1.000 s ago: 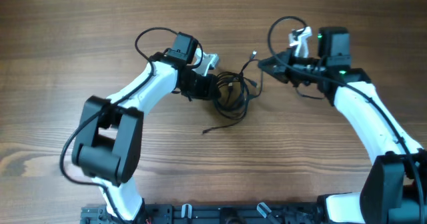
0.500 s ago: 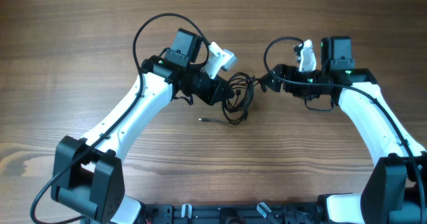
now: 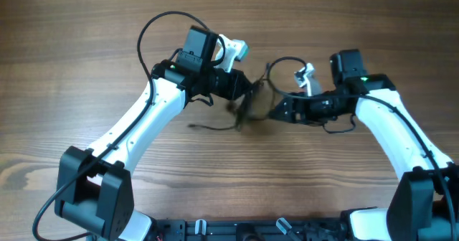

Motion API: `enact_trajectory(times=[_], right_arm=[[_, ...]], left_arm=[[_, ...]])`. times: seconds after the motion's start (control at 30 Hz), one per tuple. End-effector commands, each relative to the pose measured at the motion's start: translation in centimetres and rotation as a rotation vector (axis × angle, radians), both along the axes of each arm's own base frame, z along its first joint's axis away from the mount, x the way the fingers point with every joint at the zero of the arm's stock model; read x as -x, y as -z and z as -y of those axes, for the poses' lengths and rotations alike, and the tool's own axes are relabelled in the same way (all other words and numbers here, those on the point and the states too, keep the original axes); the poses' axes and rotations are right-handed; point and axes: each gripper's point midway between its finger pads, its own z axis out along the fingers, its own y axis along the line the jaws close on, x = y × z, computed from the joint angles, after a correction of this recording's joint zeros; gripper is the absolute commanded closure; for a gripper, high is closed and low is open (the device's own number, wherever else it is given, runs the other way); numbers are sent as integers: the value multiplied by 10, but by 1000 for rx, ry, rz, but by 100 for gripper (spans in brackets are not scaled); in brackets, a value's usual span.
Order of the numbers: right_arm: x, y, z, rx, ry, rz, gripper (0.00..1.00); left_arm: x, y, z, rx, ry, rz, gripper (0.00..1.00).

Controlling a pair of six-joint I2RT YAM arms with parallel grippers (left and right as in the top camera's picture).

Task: Untangle cables

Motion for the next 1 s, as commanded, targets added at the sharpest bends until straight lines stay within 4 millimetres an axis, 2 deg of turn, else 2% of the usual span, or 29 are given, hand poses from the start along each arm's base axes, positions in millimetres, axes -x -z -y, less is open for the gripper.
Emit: enact_trajectory(times=[0.0, 0.1, 0.17, 0.23, 0.3, 0.33, 0.43, 0.57, 0.6, 0.63, 0.7, 0.77, 0.87, 0.97], right_arm=[[0, -11, -28, -43, -108, 122, 22], [-16, 9, -21, 138, -35, 147, 26], [-28, 28, 5, 332, 141, 93, 26], [-37, 37, 25, 441, 269, 63, 32], [-43, 40, 35, 489, 327, 67, 41], [-48, 41, 36, 492, 343, 78, 51], [-56, 45, 40, 517, 361, 101, 60], [-65, 66, 37, 523, 357, 81, 85], [-65, 73, 35, 521, 356, 66, 84], [-66, 78, 32, 508, 347, 54, 82], [-65, 89, 21, 456, 318, 19, 75], [-63, 103, 21, 472, 311, -14, 71], [-54, 124, 14, 445, 294, -102, 71], [-42, 124, -2, 353, 251, -173, 75]], left_arm=[[3, -16, 5, 99, -103, -134, 91], [3, -15, 4, 93, -101, -129, 91], [-2, -9, -1, 51, -134, -111, 85], [-8, -1, -9, -4, -175, -96, 84], [-10, 3, -14, -31, -195, -91, 84], [-10, 4, -14, -35, -196, -93, 84], [-10, 6, -13, -38, -195, -98, 83], [-5, 31, -4, -90, -178, -134, 83], [-4, 44, -3, -132, -186, -137, 78], [-3, 54, -2, -167, -187, -141, 68], [-1, 71, 0, -214, -186, -152, 64], [-1, 92, -5, -273, -239, -192, 60], [4, 118, -9, -319, -247, -253, 62], [9, 140, -12, -356, -243, -299, 65]])
